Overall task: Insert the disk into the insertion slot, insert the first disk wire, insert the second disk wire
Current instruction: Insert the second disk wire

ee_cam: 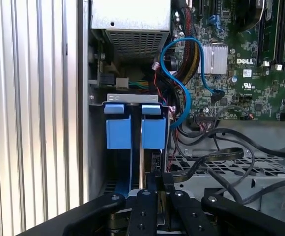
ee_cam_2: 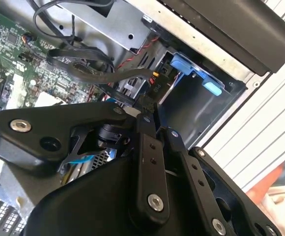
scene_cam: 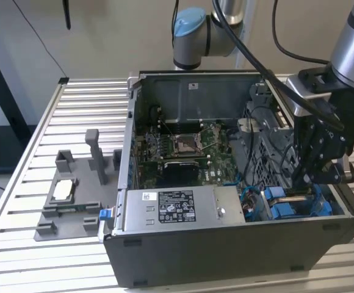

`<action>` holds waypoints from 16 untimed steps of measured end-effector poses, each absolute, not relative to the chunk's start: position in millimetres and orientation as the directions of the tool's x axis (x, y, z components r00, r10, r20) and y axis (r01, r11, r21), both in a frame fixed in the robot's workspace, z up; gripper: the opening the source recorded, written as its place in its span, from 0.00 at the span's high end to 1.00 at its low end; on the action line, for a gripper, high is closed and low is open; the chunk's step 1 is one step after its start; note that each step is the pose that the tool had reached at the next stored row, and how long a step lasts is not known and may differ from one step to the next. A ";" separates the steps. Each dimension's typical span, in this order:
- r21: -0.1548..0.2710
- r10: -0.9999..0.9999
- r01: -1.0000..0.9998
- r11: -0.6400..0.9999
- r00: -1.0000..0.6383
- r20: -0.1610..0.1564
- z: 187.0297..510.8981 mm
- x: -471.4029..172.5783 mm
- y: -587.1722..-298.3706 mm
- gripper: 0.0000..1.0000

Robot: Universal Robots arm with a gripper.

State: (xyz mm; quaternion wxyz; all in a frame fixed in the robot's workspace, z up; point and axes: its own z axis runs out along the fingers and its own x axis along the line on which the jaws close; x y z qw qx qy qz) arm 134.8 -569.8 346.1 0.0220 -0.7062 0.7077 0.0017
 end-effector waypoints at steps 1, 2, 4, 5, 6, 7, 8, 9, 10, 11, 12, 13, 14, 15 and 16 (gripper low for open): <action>-0.029 -0.999 -1.000 0.003 -0.002 -0.034 345.6 134.9 -569.8 0.84; -0.029 -0.999 -1.000 0.003 -0.002 -0.033 345.1 134.9 -569.8 0.84; -0.030 -0.999 -1.000 0.002 -0.001 -0.034 344.1 135.1 -569.8 0.84; -0.030 -0.999 -1.000 0.002 -0.001 -0.034 343.9 135.1 -569.8 0.84; -0.031 -0.999 -1.000 0.002 -0.001 -0.034 343.7 135.1 -569.8 0.84; -0.031 -0.999 -1.000 0.002 -0.001 -0.034 343.5 135.2 -569.7 0.84; -0.032 -0.999 -0.999 0.002 -0.001 -0.035 343.3 135.2 -569.6 0.84; -0.032 -0.999 -0.999 0.002 -0.001 -0.035 343.1 135.2 -569.5 0.84; -0.033 -0.999 -0.999 0.002 -0.001 -0.035 343.0 135.2 -569.4 0.84; -0.033 -0.999 -0.999 0.002 -0.001 -0.035 342.8 135.2 -569.3 0.84; -0.034 -0.999 -0.999 0.002 -0.001 -0.034 342.6 135.2 -569.2 0.84; -0.034 -0.999 -0.999 0.002 -0.001 -0.034 342.5 135.2 -569.1 0.84; -0.034 -0.999 -0.999 0.002 -0.001 -0.034 342.3 135.2 -569.0 0.84; -0.034 -0.999 -0.999 0.002 -0.001 -0.034 342.0 135.2 -568.9 0.84; -0.034 -0.999 -0.999 0.002 -0.001 -0.034 341.7 135.2 -568.9 0.84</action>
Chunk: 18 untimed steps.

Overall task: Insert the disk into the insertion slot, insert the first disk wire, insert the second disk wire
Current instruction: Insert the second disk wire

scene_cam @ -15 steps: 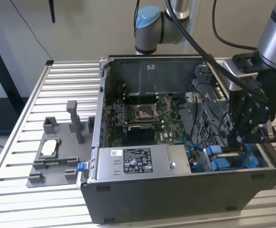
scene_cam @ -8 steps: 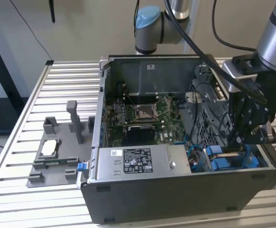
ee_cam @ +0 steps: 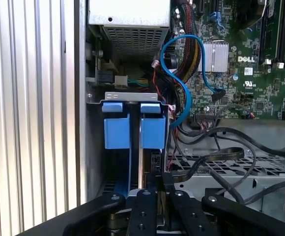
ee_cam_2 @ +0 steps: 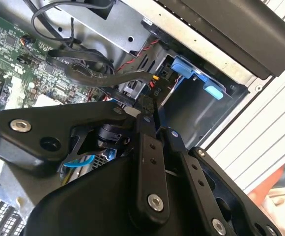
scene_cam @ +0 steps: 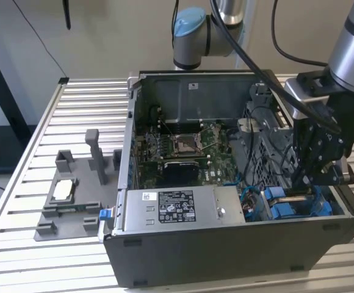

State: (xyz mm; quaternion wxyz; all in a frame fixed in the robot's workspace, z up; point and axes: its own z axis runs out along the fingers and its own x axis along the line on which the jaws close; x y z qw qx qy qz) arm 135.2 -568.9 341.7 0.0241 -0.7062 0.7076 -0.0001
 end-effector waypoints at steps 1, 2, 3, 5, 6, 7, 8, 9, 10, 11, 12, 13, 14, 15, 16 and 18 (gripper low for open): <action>-0.034 -0.999 -0.999 0.002 -0.001 -0.034 341.3 135.2 -568.8 0.84; -0.035 -0.999 -0.999 0.002 -0.001 -0.034 340.8 135.2 -568.8 0.84; -0.035 -0.999 -0.999 0.003 -0.001 -0.034 340.3 135.2 -568.9 0.84; -0.035 -0.999 -0.999 0.003 -0.001 -0.035 339.9 135.2 -568.9 0.84; -0.035 -0.999 -0.999 0.003 -0.001 -0.035 339.9 135.2 -568.9 0.84; -0.035 -0.999 -0.999 0.003 -0.001 -0.035 340.0 135.2 -568.8 0.84; -0.034 -0.999 -0.999 0.003 -0.001 -0.035 340.5 135.2 -568.8 0.84; -0.034 -0.999 -0.999 0.003 -0.001 -0.036 341.0 135.2 -568.8 0.84; -0.033 -0.999 -0.999 0.003 -0.001 -0.036 341.5 135.2 -568.8 0.84; -0.033 -0.999 -0.999 0.003 -0.001 -0.036 342.0 135.2 -568.9 0.84; -0.033 -0.999 -0.999 0.003 -0.001 -0.035 342.3 135.2 -568.8 0.84; -0.033 -0.999 -0.999 0.003 -0.001 -0.035 342.6 135.2 -568.7 0.84; -0.033 -0.999 -0.999 0.003 -0.001 -0.035 342.6 135.2 -568.6 0.84; -0.033 -0.999 -0.999 0.003 -0.001 -0.035 342.6 135.2 -568.4 0.84; -0.033 -0.999 -0.999 0.003 -0.001 -0.035 342.6 135.2 -568.2 0.84; -0.033 -0.999 -0.999 0.003 -0.001 -0.035 342.7 135.2 -568.0 0.84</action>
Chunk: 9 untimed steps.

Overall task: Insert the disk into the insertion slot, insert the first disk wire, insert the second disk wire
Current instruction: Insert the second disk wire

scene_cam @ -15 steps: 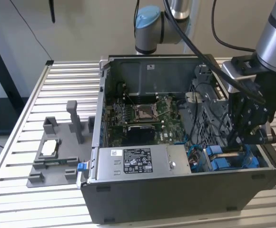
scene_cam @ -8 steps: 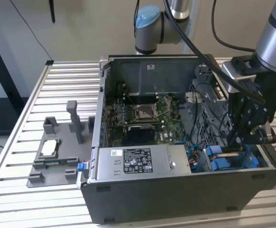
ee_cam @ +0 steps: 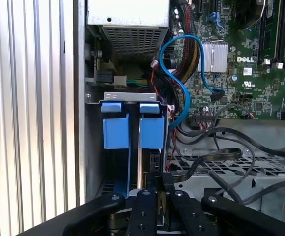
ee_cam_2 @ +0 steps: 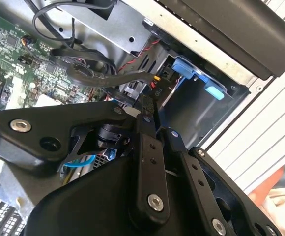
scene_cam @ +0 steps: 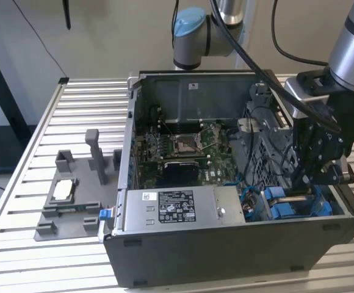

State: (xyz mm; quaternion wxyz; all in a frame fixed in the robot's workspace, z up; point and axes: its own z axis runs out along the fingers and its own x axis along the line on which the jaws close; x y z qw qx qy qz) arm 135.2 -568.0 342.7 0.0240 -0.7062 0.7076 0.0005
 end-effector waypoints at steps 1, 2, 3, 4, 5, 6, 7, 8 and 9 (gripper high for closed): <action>-0.033 -0.999 -0.999 0.003 -0.001 -0.035 342.7 135.2 -567.9 0.84; -0.033 -0.999 -0.999 0.003 -0.001 -0.035 342.7 135.2 -567.7 0.84; -0.033 -0.999 -0.999 0.003 -0.001 -0.035 342.7 135.2 -567.4 0.84; -0.034 -0.999 -0.999 0.003 -0.001 -0.035 342.7 135.2 -567.0 0.84; -0.034 -0.999 -0.999 0.002 -0.001 -0.035 342.6 135.3 -566.9 0.84; -0.034 -0.999 -0.999 0.003 -0.001 -0.035 342.4 135.3 -566.8 0.84; -0.034 -0.999 -0.999 0.003 -0.001 -0.035 342.3 135.3 -566.8 0.84; -0.034 -0.999 -0.999 0.003 -0.001 -0.035 341.9 135.2 -566.7 0.84; -0.035 -0.999 -0.999 0.003 -0.001 -0.035 341.3 135.2 -566.8 0.84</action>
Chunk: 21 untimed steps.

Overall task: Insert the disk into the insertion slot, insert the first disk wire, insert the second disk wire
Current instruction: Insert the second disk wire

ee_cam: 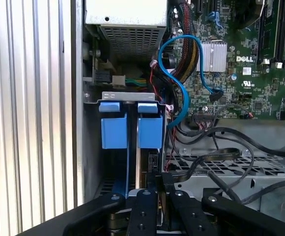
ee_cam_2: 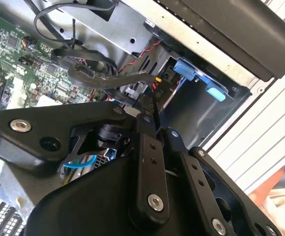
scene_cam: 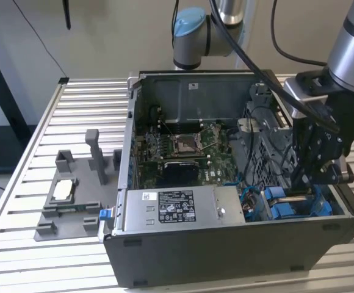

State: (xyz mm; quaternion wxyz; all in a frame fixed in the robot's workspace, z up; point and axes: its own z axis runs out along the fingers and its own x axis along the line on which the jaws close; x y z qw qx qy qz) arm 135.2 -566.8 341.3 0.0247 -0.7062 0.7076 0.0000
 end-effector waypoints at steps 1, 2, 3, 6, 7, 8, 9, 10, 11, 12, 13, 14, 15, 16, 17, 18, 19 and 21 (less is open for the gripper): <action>-0.035 -0.999 -0.999 0.003 -0.001 -0.035 340.9 135.2 -566.8 0.84; -0.036 -0.999 -0.999 0.003 -0.001 -0.035 340.4 135.2 -566.8 0.84; -0.036 -0.999 -0.999 0.003 -0.001 -0.034 339.9 135.2 -566.8 0.84; -0.037 -0.999 -0.999 0.003 -0.001 -0.034 338.0 135.2 -566.9 0.84; -0.037 -0.999 -0.999 0.003 -0.001 -0.034 337.1 135.2 -566.9 0.84; -0.037 -0.999 -0.999 0.003 -0.001 -0.034 336.1 135.2 -566.9 0.84; -0.037 -0.999 -0.999 0.003 -0.001 -0.034 335.1 135.2 -566.8 0.84; -0.037 -0.999 -0.999 0.003 -0.001 -0.034 334.2 135.2 -566.8 0.84; -0.037 -0.999 -0.999 0.003 -0.001 -0.035 333.6 135.2 -566.8 0.84; -0.037 -0.999 -0.999 0.003 -0.001 -0.034 333.7 135.2 -566.8 0.84; -0.037 -0.999 -0.999 0.003 -0.001 -0.034 333.7 135.2 -566.8 0.84; -0.037 -0.999 -0.999 0.003 -0.001 -0.034 333.7 135.2 -566.8 0.84; -0.036 -0.999 -0.999 0.003 -0.001 -0.034 333.8 135.2 -566.8 0.84; -0.036 -0.999 -0.999 0.003 -0.001 -0.035 334.0 135.2 -566.8 0.84; -0.036 -0.999 -0.999 0.003 -0.001 -0.035 334.6 135.2 -566.7 0.84; -0.035 -0.999 -0.999 0.003 -0.001 -0.035 334.8 135.2 -566.7 0.84; -0.035 -0.999 -0.999 0.003 -0.001 -0.035 334.8 135.2 -566.7 0.84; -0.035 -0.999 -0.999 0.003 -0.001 -0.035 334.9 135.2 -566.8 0.84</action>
